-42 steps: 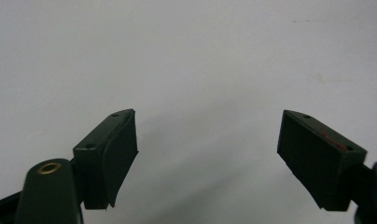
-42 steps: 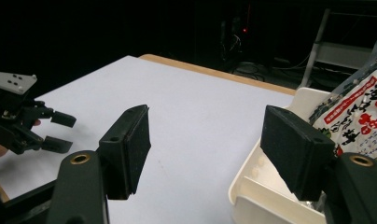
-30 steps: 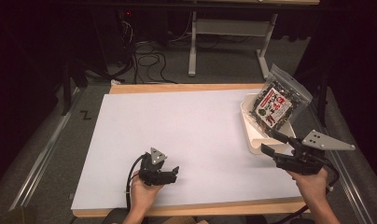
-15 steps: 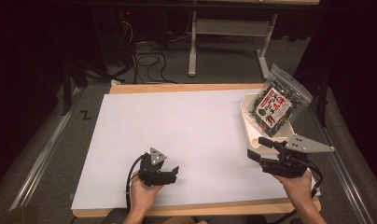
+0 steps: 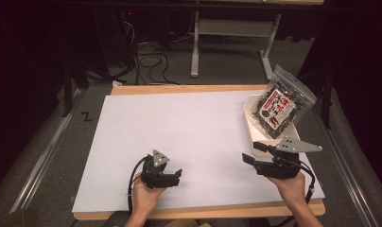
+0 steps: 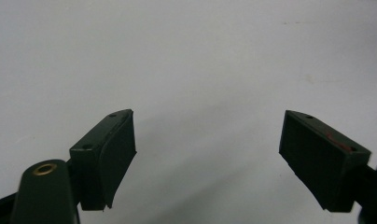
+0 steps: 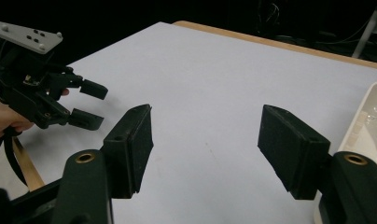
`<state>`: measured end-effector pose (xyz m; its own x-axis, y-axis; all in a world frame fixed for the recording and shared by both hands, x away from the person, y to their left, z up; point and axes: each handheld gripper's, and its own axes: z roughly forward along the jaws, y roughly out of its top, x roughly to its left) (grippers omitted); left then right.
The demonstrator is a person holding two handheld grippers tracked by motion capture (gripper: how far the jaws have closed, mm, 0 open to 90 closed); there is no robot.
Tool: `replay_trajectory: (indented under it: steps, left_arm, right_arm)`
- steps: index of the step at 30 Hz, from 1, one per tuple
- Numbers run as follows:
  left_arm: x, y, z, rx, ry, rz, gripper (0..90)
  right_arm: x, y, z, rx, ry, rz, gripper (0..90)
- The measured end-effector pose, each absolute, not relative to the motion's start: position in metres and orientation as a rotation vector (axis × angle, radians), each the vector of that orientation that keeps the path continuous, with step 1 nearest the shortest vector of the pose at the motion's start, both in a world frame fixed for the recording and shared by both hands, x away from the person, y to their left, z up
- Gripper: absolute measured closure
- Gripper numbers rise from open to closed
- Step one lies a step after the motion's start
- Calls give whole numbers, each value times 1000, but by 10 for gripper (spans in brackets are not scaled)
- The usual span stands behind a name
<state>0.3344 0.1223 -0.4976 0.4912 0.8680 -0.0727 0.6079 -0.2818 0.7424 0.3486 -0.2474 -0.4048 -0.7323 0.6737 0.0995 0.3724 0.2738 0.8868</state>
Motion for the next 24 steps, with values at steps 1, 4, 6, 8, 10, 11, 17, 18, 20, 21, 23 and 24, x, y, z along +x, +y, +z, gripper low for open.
replay_trajectory:
  steps: [1,4,6,8,10,11,17,18,20,21,23,24]
  left_arm:
    - [334,123,-498,2003,1214,455,192]
    - [335,123,-498,2001,1217,452,192]
    - [335,122,-498,2007,1213,451,192]
    - [335,121,-498,2010,1211,455,192]
    - [334,121,-498,2004,1210,456,191]
    - [334,122,-498,2002,1212,454,191]
    - [335,120,-498,2013,1208,447,190]
    - [335,120,-498,2013,1206,446,190]
    - [335,120,-498,2012,1204,445,190]
    - [335,120,-499,2012,1208,443,190]
    - [336,120,-499,2011,1209,442,190]
    - [336,120,-499,2012,1208,440,191]
  right_arm:
    - [350,-245,-407,970,2260,1442,362]
    - [352,-241,-410,970,2270,1432,365]
    - [353,-239,-411,972,2276,1420,366]
    - [356,-238,-410,961,2274,1390,367]
    - [360,-240,-410,975,2264,1381,368]
    - [361,-240,-410,990,2263,1384,369]
    - [371,-239,-415,1007,2277,1331,375]
    - [373,-239,-416,1011,2277,1334,376]
    - [375,-239,-419,1025,2276,1338,378]
    - [376,-238,-420,1036,2279,1338,379]
    - [378,-237,-422,1034,2286,1331,380]
    - [380,-236,-424,1033,2290,1324,380]
